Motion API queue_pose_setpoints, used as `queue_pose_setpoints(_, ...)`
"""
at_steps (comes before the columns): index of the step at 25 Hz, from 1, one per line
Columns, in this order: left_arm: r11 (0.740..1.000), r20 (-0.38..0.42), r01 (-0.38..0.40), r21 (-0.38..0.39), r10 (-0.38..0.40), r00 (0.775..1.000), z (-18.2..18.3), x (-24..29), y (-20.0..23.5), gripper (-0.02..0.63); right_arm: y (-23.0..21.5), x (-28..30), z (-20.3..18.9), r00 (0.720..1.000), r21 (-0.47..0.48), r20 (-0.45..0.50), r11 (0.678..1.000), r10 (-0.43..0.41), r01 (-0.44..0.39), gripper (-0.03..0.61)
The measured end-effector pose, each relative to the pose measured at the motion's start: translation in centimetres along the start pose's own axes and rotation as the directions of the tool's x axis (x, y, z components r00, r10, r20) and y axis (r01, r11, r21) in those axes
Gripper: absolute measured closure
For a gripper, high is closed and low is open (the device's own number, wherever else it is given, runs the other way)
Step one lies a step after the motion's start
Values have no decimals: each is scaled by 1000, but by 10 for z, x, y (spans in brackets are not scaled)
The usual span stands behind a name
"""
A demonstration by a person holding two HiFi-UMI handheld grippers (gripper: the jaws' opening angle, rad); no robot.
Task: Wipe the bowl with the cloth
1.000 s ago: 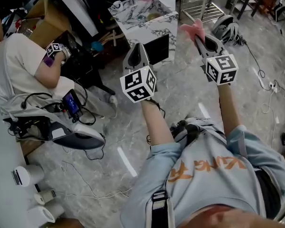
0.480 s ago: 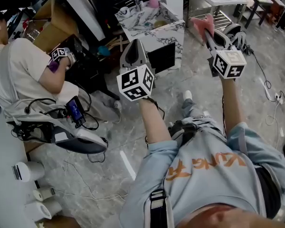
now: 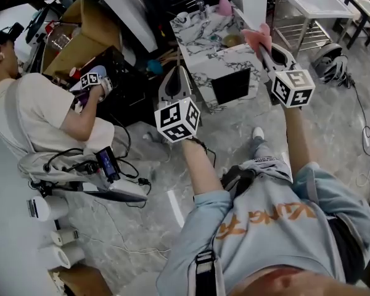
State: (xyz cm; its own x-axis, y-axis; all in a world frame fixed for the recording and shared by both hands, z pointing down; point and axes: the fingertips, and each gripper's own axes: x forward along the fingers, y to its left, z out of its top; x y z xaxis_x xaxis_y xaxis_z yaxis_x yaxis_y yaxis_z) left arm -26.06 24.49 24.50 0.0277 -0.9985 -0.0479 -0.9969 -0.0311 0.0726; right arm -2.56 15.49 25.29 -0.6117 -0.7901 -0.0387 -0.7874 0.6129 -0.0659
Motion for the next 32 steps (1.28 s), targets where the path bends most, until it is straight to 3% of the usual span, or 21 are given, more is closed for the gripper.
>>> queue_pose_setpoints(3, 1000, -55, -1, -25, -1, 999, -30, 36, -7, 588, -35, 18, -26, 998, 22, -57, 999, -27, 28, 529)
queue_pose_setpoints(7, 996, -155, 56, -71, -67, 986, -91, 76, -44, 587, -85, 31, -68, 982, 12, -170, 997, -79, 82, 529)
queue_pose_setpoints(12, 993, -285, 35, -114, -66, 956, -151, 149, -50, 586, -126, 80, -118, 956, -43, -286, 998, -59, 49, 529)
queue_pose_setpoints(17, 995, -294, 0, -98, -29, 955, -152, 233, -60, 588, -204, 126, -113, 962, -10, -265, 998, -69, 68, 529)
queue_pose_setpoints(22, 997, -347, 73, -26, -78, 934, -153, 289, -95, 586, -267, 157, -108, 965, 47, -242, 992, -103, 118, 529)
queue_pose_setpoints(32, 994, -428, 88, 61, -54, 902, -153, 328, -85, 586, -267, 216, -109, 976, 125, -218, 991, -8, 37, 529)
